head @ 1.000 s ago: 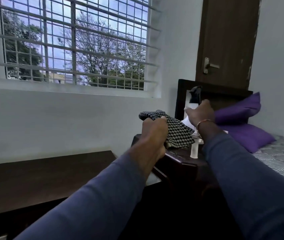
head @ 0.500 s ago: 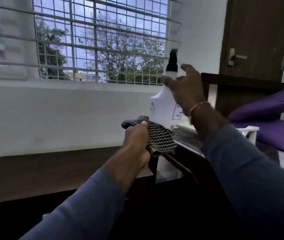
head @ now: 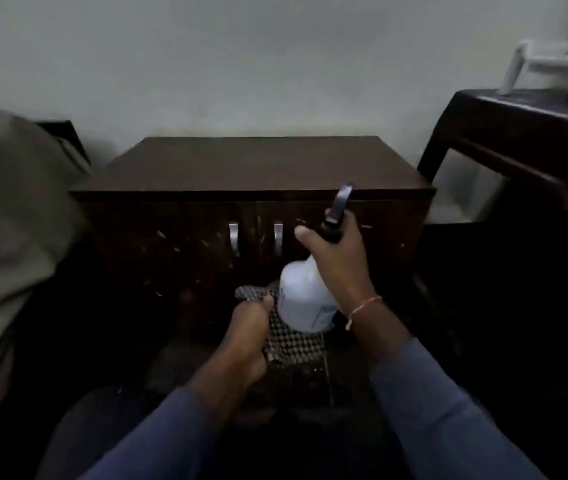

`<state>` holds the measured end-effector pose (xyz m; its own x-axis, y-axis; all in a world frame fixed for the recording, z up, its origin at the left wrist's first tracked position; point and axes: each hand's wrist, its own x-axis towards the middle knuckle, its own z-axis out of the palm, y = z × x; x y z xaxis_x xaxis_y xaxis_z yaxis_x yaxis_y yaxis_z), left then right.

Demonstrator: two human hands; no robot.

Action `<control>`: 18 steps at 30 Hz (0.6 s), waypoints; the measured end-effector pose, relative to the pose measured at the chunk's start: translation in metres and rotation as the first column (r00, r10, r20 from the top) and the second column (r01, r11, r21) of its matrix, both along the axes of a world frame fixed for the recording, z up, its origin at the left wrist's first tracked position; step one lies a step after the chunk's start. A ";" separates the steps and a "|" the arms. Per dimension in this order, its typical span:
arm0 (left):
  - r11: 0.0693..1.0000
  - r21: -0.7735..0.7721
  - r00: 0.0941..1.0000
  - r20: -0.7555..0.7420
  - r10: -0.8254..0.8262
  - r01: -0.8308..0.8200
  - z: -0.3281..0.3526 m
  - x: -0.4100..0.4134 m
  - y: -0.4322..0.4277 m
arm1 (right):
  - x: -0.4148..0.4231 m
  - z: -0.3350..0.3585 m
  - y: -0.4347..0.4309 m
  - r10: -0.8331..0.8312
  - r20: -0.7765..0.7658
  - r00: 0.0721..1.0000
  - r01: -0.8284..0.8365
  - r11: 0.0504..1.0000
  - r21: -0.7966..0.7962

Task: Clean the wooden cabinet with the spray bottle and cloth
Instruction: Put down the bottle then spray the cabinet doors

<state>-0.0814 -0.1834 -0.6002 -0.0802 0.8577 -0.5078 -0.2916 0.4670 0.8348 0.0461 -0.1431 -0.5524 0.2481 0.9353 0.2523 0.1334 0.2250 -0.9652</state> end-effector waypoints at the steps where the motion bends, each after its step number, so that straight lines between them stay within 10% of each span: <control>1: 1.000 -0.010 1.000 -0.003 0.019 -0.019 -0.013 -0.002 -0.003 | -0.004 -0.013 -0.002 -0.009 0.004 1.000 0.009 1.000 -0.018; 18: 0.968 0.077 0.950 -0.189 0.248 -0.238 -0.069 -0.010 -0.017 | -0.026 -0.085 0.002 0.167 0.071 0.983 -0.160 0.982 -0.096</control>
